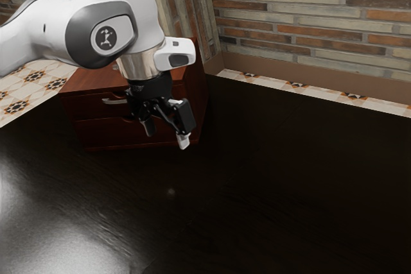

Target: Pull the drawer handle with one arm to open the drawer

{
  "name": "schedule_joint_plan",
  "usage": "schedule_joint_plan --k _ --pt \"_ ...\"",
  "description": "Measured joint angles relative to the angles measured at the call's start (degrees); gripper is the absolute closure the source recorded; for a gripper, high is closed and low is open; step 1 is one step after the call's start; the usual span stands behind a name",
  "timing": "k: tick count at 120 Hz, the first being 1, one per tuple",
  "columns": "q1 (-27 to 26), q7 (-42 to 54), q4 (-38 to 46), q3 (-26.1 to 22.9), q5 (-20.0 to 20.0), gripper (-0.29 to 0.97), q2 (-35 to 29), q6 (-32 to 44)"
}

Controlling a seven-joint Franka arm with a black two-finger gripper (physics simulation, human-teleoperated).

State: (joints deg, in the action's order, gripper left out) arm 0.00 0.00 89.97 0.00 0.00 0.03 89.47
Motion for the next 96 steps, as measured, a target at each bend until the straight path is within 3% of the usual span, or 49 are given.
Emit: schedule_joint_plan --k 6,19,59,79,96 --pt "-6.27 1.04 -12.77 8.24 -2.38 0.01 8.37 -2.95" --pt "-1.07 3.41 -22.25 14.53 -5.82 0.0 14.58 -8.33" --pt "-0.75 8.54 -23.95 15.51 -8.06 0.0 15.42 -14.54" --pt "-1.18 10.25 -26.96 15.53 -8.28 0.0 8.23 -15.02" --pt "-1.57 11.92 -27.36 15.35 -8.06 0.0 6.99 -14.26"
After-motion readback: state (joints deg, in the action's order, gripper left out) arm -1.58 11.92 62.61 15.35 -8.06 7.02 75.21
